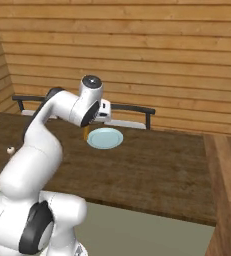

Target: Start the toaster. Once the lever pops up, take the bread to the plate on the dining counter.

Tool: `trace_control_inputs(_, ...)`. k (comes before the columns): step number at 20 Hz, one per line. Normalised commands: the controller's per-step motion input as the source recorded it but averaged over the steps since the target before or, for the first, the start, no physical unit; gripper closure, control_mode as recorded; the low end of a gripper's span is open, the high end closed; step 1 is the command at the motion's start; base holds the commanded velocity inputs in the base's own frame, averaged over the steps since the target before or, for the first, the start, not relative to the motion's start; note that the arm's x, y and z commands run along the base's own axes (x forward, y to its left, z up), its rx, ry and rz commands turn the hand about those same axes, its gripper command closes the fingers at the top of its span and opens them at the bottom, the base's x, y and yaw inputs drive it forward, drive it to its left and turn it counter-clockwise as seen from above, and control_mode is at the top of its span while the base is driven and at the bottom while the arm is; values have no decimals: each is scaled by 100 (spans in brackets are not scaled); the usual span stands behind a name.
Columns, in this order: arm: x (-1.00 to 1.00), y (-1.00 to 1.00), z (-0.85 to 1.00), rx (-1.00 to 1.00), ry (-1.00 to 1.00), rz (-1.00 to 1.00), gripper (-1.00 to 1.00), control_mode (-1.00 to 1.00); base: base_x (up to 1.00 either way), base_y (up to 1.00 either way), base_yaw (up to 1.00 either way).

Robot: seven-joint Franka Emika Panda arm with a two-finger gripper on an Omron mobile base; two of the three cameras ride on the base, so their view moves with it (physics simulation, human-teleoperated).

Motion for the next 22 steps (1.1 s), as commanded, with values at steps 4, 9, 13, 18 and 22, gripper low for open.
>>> trace_control_inputs(4,76,0,-37,0,4,0,100,-100,0,0,0)
trace_control_inputs(9,54,0,-23,0,4,-4,100,-100,0,0,0)
trace_control_inputs(13,54,0,-30,1,5,-6,100,-100,0,0,0)
trace_control_inputs(18,58,0,-31,1,2,-5,100,-100,0,0,0)
trace_control_inputs(22,42,0,-30,3,0,-2,100,-100,0,0,0)
